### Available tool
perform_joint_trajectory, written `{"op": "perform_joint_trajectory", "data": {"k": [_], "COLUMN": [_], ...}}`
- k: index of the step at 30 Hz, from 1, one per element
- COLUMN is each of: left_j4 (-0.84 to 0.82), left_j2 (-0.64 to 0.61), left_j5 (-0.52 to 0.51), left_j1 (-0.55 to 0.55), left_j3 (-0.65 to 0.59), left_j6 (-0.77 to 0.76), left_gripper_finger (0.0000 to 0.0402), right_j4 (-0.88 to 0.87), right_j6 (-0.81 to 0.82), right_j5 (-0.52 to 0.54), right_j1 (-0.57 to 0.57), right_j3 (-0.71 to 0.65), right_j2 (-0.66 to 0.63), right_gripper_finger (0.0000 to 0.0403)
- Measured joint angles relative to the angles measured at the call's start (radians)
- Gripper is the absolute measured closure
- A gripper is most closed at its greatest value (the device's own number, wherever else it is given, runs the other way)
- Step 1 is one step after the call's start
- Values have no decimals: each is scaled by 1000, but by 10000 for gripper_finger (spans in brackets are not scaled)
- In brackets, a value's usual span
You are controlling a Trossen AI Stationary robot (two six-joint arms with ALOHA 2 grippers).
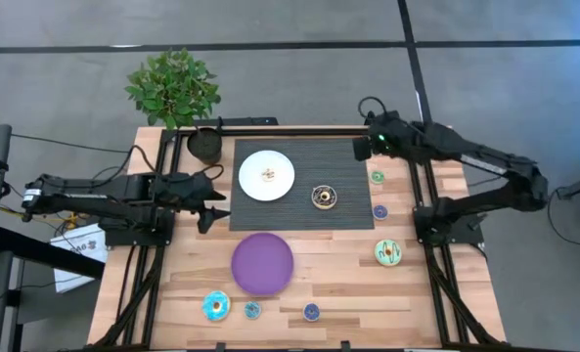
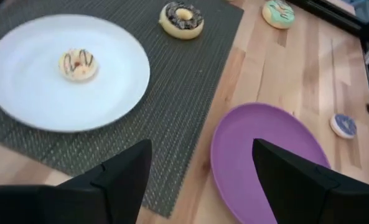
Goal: Pick & Place donuts
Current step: Put the small green donut on the white plate
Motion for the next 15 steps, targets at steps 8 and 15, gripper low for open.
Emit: {"op": "perform_joint_trajectory", "data": {"k": [8,15], "left_j4": [8,4], "left_j2": [0,0], "left_j5": [-29,-31], "left_j1": [-18,-49], "left_j3": [0,0], "left_j6": [83,59], "left_gripper_finger": [130,130], "right_j4": [-155,-147], "right_j6": [-130,-112], "right_j5": [-193,-254], "right_j1": [-148,-198], "right_j3": [24,-78], "right_j2": [177,240], "right_gripper_finger": [333,227]}}
